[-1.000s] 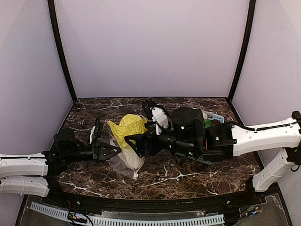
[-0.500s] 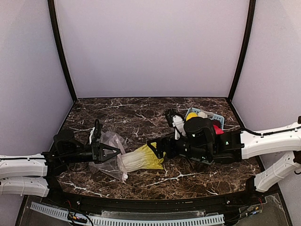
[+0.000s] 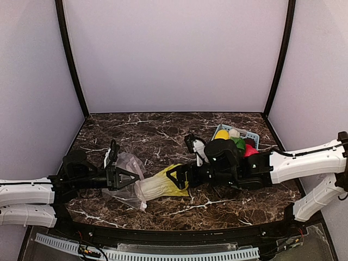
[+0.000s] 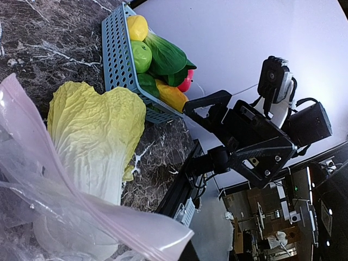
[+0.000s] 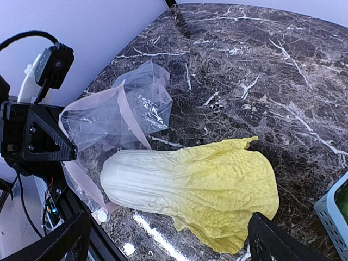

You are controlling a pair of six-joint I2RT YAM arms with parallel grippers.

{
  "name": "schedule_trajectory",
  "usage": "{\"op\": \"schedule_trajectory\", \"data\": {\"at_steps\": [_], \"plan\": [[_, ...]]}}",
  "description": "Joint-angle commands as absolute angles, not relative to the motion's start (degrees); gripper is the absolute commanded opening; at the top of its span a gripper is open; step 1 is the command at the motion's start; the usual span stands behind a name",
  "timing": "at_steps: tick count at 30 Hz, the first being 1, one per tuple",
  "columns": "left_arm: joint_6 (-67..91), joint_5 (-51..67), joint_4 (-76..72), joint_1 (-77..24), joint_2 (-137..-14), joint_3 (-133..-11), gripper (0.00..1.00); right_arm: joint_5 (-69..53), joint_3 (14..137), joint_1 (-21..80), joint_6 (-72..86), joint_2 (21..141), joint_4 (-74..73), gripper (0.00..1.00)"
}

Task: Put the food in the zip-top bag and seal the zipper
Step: Adjust the fake vegetable in the zipper food storage bag.

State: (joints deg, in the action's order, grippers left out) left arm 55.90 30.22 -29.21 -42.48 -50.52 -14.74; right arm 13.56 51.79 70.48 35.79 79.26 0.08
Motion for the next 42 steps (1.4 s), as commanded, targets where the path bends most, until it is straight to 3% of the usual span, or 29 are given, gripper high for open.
{"op": "schedule_trajectory", "data": {"at_steps": [1, 8, 18, 25, 27, 31, 33, 42], "plan": [[54.89, 31.76, -28.04, -42.1, -49.83, -15.28, 0.01, 9.91, 52.89, 69.41, 34.95, 82.26, 0.22, 0.99], [53.89, 32.07, -25.88, -42.06, -49.97, -15.87, 0.01, 7.82, 54.64, 67.35, 30.11, 83.87, -3.7, 0.99], [50.82, 32.94, -19.27, -42.09, -51.71, -17.63, 0.01, -9.1, 56.03, 57.91, 24.02, 88.64, -5.05, 0.98], [48.8, 33.56, -16.42, -42.01, -53.65, -19.11, 0.01, -14.9, 61.13, 57.48, 22.98, 96.55, -3.12, 0.88], [47.93, 33.46, -14.84, -41.81, -54.29, -19.68, 0.01, -17.77, 61.75, 57.61, 23.3, 98.13, -2.24, 0.75], [45.61, 33.23, -12.21, -41.29, -55.69, -20.82, 0.01, -20.56, 61.43, 58.94, 24.57, 99.01, -0.87, 0.35], [44.26, 33.29, -10.94, -40.97, -56.71, -21.7, 0.01, -20.72, 60.82, 59.99, 25.73, 98.66, -0.67, 0.24], [34.45, 34.14, -1.85, -40.7, -65.55, -30.24, 0.01, -10.51, 57.02, 67.49, 40.9, 95.17, -0.83, 0.04]]}}
